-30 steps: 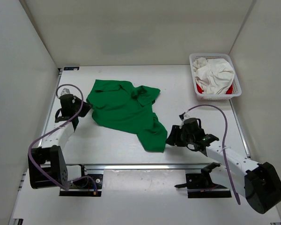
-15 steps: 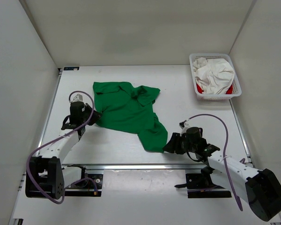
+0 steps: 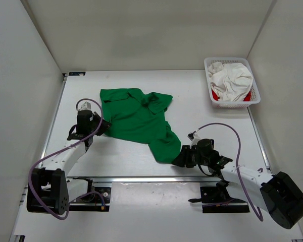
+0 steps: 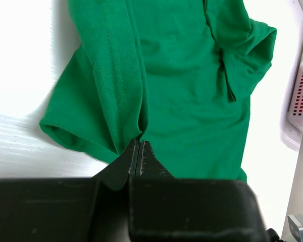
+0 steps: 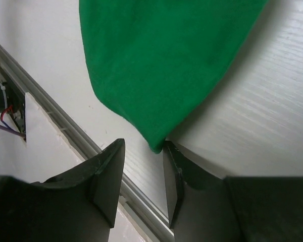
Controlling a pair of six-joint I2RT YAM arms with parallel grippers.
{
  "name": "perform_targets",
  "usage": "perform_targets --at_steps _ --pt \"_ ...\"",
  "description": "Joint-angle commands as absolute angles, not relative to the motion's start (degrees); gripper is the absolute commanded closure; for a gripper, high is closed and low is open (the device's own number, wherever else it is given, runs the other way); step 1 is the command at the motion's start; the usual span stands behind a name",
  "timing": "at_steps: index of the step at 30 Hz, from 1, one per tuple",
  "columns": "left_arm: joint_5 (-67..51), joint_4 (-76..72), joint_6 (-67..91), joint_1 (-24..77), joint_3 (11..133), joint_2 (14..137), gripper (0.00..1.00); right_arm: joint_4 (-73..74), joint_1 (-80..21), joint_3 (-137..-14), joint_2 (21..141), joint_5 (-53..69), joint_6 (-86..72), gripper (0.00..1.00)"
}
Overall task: Fold and stack the t-shirts
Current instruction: Flatten out the tshirt
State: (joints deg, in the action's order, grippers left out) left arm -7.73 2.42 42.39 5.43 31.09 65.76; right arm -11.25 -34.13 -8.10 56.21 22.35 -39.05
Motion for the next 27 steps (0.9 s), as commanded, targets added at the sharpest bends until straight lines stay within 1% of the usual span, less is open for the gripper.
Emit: perform_targets --at_steps 1,4,10,12,17,18,19,21,22,23,24,25,27 --pt "-7.65 1.76 41.66 6.15 30.50 63.46 1.00 -15.55 -34.19 -6.59 58.44 21.36 -39.11 0.66" --pt "-7.39 1.49 42.01 6.23 30.50 63.81 1.00 -16.17 -34.81 -6.50 58.98 20.13 -38.94 0.67" --pt "-7.91 0.79 42.10 6.94 30.24 63.81 1.00 -15.73 -34.11 -4.58 56.25 16.44 -38.67 0.65" --pt "-7.91 0.88 42.10 6.77 30.32 63.98 1.00 -16.52 -34.02 -3.79 55.81 17.23 -38.93 0.68" --pt "-7.47 0.53 42.28 7.38 30.67 64.16 1.00 -16.87 -34.80 -4.04 57.22 16.52 -38.94 0.79" --pt "-7.30 0.79 42.28 7.47 30.76 64.07 1.00 -17.31 -34.28 -4.30 57.48 16.78 -38.67 0.80" --pt "-7.03 0.97 42.19 7.30 30.67 64.16 1.00 -17.05 -34.28 -3.96 57.57 16.61 -38.67 0.83" --pt "-6.77 1.41 41.49 8.08 31.20 64.33 1.00 -17.49 -34.71 -4.48 57.74 15.82 -38.32 0.92" --pt "-6.59 1.93 41.57 8.26 31.64 64.25 1.00 -16.79 -34.98 -4.92 57.48 15.12 -38.49 0.98" --pt "-6.42 2.37 41.22 8.35 32.34 64.42 1.00 -15.66 -35.24 -5.62 56.52 14.60 -38.50 1.00" --pt "-6.50 2.46 41.31 8.44 33.13 64.51 1.00 -14.60 -35.59 -7.02 54.77 13.55 -37.80 1.00" --pt "-7.03 3.07 41.05 8.52 33.57 64.77 1.00 -11.28 -35.86 -9.29 53.62 12.75 -36.84 1.00" --pt "-7.03 4.04 40.43 8.79 37.41 65.12 1.00 -2.68 -35.33 -14.20 47.41 11.34 -35.17 1.00"
